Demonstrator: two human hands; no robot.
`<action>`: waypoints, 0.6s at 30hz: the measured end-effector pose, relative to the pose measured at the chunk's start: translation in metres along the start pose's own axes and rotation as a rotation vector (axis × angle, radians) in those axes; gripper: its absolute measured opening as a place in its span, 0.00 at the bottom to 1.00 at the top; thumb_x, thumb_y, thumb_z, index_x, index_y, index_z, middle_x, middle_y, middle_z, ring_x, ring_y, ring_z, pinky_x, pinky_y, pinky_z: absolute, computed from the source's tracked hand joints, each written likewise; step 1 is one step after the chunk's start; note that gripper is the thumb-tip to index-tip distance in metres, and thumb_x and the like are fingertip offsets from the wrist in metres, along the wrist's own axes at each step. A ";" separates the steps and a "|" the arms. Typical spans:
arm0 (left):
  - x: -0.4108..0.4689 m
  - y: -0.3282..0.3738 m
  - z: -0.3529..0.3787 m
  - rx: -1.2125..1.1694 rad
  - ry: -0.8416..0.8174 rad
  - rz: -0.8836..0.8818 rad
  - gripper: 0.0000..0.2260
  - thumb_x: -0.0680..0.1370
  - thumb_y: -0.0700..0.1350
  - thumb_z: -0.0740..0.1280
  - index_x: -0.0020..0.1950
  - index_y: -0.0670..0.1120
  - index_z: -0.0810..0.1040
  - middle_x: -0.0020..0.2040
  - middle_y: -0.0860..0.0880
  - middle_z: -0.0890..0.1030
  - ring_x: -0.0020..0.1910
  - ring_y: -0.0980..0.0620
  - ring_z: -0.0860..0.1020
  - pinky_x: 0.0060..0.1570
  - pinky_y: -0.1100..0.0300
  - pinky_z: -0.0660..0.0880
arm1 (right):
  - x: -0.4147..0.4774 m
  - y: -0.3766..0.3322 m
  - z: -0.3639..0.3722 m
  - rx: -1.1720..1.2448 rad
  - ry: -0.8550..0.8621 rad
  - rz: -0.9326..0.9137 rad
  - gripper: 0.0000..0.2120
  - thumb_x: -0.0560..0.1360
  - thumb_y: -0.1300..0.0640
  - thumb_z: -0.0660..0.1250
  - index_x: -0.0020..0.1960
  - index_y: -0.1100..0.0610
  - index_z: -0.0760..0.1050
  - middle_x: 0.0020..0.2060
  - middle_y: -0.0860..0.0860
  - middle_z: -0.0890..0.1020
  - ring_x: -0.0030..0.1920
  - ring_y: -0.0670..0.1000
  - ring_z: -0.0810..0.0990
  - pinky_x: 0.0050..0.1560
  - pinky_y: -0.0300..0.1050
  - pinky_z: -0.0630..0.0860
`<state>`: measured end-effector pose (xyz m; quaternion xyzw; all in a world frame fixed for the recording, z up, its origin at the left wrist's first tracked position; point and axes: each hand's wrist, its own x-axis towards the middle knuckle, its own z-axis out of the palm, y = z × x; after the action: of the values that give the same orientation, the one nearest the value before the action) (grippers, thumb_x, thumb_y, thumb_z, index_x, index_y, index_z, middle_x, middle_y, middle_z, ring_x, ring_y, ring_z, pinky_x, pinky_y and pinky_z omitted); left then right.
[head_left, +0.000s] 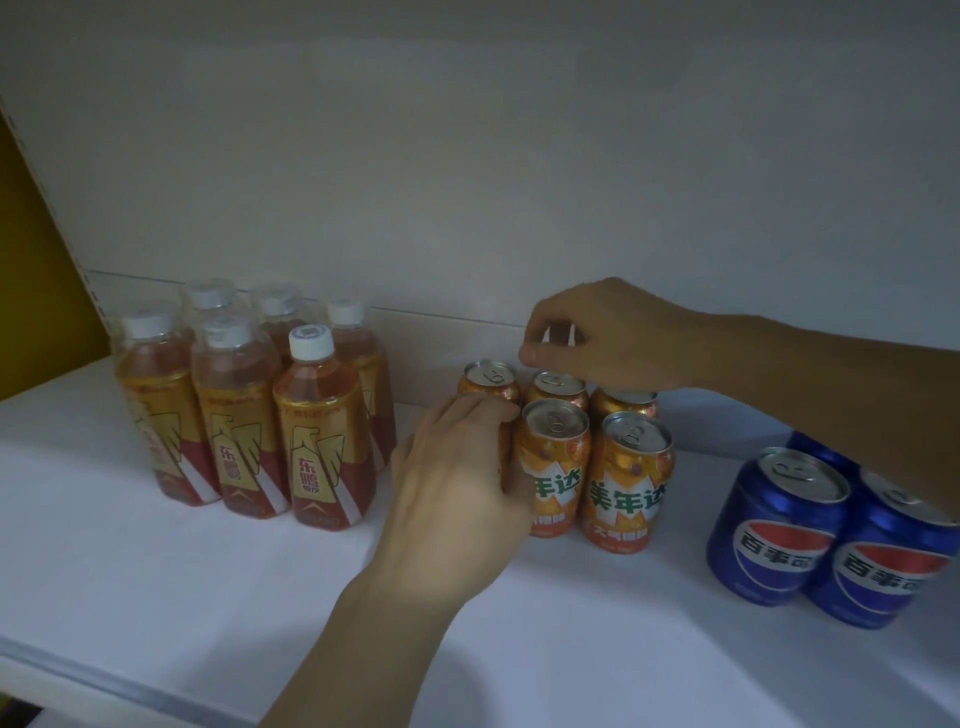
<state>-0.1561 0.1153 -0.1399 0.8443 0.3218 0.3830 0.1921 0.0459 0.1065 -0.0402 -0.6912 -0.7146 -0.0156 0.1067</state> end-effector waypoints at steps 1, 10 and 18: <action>0.001 -0.001 -0.001 -0.006 -0.015 -0.006 0.17 0.73 0.50 0.63 0.62 0.54 0.77 0.60 0.57 0.79 0.62 0.52 0.74 0.59 0.44 0.75 | -0.009 -0.002 0.001 0.010 -0.030 -0.013 0.19 0.78 0.36 0.62 0.59 0.48 0.80 0.49 0.45 0.80 0.43 0.39 0.76 0.43 0.39 0.72; 0.000 -0.001 -0.009 -0.027 0.024 0.032 0.21 0.73 0.39 0.67 0.64 0.53 0.77 0.59 0.55 0.82 0.59 0.52 0.79 0.58 0.51 0.77 | -0.038 -0.015 0.028 0.022 -0.068 -0.050 0.16 0.75 0.38 0.71 0.54 0.48 0.80 0.44 0.47 0.81 0.45 0.47 0.81 0.48 0.53 0.81; 0.000 0.021 -0.012 -0.384 0.126 0.111 0.20 0.75 0.52 0.70 0.67 0.51 0.76 0.60 0.58 0.80 0.61 0.59 0.79 0.57 0.57 0.78 | -0.068 -0.018 -0.022 0.146 0.194 -0.018 0.17 0.72 0.36 0.68 0.54 0.45 0.83 0.40 0.37 0.81 0.41 0.34 0.79 0.41 0.29 0.71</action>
<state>-0.1565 0.1008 -0.1204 0.7830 0.2073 0.4992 0.3078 0.0323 0.0349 -0.0282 -0.6704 -0.7064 -0.0312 0.2251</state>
